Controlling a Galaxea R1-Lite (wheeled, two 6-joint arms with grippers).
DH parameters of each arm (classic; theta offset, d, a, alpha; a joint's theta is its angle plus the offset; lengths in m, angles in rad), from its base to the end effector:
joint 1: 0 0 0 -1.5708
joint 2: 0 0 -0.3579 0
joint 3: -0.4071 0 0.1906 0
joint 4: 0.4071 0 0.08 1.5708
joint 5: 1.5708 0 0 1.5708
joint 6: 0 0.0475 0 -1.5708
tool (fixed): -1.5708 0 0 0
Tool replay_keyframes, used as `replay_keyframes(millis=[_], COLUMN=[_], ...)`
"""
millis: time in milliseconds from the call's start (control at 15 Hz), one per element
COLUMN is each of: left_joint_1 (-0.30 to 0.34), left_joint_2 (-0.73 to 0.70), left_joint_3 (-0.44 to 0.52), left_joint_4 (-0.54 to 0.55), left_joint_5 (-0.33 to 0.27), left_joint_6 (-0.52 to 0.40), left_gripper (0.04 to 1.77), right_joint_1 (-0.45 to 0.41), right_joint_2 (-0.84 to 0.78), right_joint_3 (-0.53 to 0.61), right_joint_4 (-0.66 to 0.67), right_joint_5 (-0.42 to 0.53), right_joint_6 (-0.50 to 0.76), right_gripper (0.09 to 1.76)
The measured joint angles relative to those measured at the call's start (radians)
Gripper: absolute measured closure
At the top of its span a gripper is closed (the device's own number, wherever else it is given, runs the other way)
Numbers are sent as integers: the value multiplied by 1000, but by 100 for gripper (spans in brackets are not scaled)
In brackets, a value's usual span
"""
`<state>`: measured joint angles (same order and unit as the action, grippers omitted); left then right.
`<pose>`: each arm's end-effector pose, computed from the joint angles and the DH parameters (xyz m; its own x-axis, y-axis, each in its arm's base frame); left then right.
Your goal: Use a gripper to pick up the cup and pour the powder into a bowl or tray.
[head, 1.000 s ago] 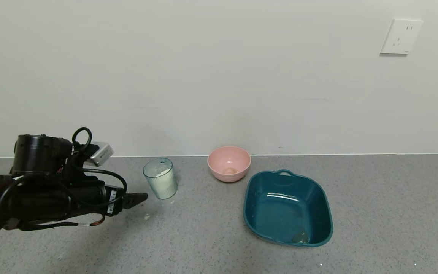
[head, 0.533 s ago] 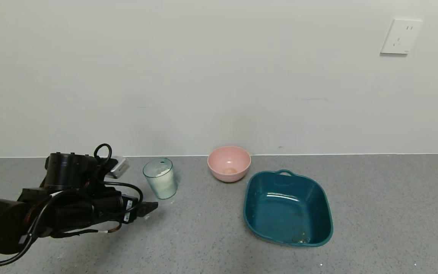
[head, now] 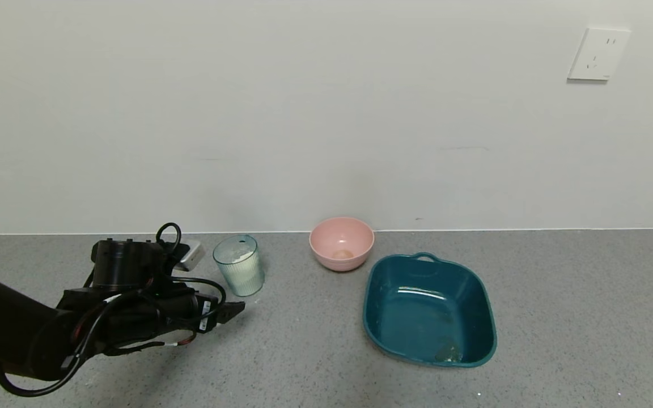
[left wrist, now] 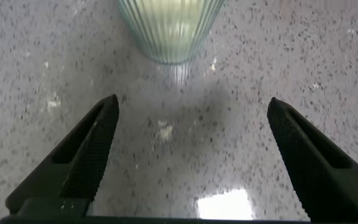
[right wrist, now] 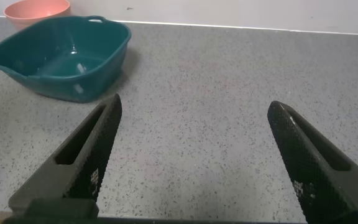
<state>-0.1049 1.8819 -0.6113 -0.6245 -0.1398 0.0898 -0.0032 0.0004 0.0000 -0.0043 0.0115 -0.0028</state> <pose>0.3323 -0.0416 0.1194 0.7717 -0.2214 -0.5962 0.2672 0.9636 -0.0120 -0.0553 0.0007 0.0760 1.0000 0.0083 0.0039 -0.0083 1.0000 -0.0028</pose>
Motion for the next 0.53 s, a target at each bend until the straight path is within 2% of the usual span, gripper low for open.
replay_keyframes(millis=[533], left_joint_1=[-13], left_joint_2=[179], left_joint_3=[56], left_joint_4=[-371], left_joint_5=[6], left_joint_6=[-13], left_gripper=[9], right_joint_1=[0], right_joint_2=[0], right_joint_3=[0], right_joint_4=[0], right_joint_5=[0], right_joint_6=[0], right_gripper=[14])
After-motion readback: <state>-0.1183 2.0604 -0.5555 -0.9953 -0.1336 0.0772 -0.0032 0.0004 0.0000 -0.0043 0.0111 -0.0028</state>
